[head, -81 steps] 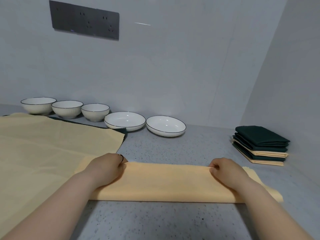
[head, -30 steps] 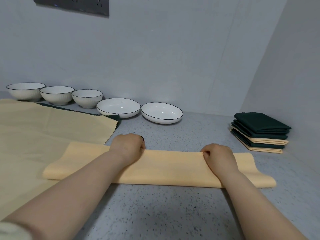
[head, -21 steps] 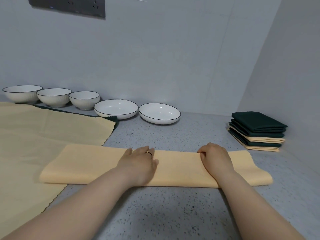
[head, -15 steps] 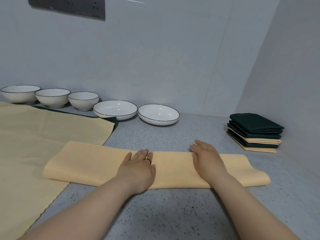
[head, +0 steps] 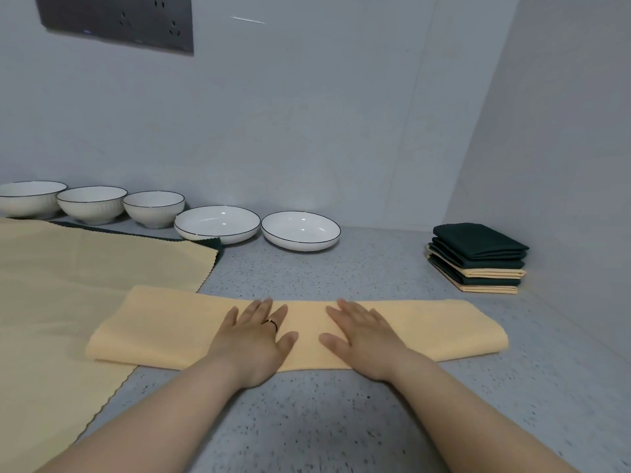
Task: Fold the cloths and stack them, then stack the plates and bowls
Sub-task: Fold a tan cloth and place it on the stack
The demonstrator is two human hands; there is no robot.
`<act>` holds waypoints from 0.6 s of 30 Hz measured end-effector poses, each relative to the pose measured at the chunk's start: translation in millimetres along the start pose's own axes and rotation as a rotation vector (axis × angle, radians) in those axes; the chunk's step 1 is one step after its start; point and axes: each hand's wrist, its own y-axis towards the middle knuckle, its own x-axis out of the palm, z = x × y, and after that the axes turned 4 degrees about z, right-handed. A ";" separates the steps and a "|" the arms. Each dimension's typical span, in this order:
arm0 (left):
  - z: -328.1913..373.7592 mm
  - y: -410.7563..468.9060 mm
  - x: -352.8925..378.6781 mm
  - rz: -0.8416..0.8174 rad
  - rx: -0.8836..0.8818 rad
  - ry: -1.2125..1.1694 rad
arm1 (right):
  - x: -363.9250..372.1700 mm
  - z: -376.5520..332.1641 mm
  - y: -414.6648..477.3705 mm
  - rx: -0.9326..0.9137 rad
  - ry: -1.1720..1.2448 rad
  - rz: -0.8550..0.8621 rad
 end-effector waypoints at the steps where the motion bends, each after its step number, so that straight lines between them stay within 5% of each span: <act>1: -4.6 -2.4 -1.6 -0.013 -0.001 0.007 | -2.8 12.0 -3.2 0.039 0.001 0.000; 10: -63.9 -17.2 -14.8 -0.011 -0.143 0.052 | -13.3 114.1 -23.2 0.409 -0.007 0.046; 18: -72.9 -22.7 -14.8 -0.004 -0.176 0.066 | -18.6 104.7 -32.0 0.442 -0.095 0.185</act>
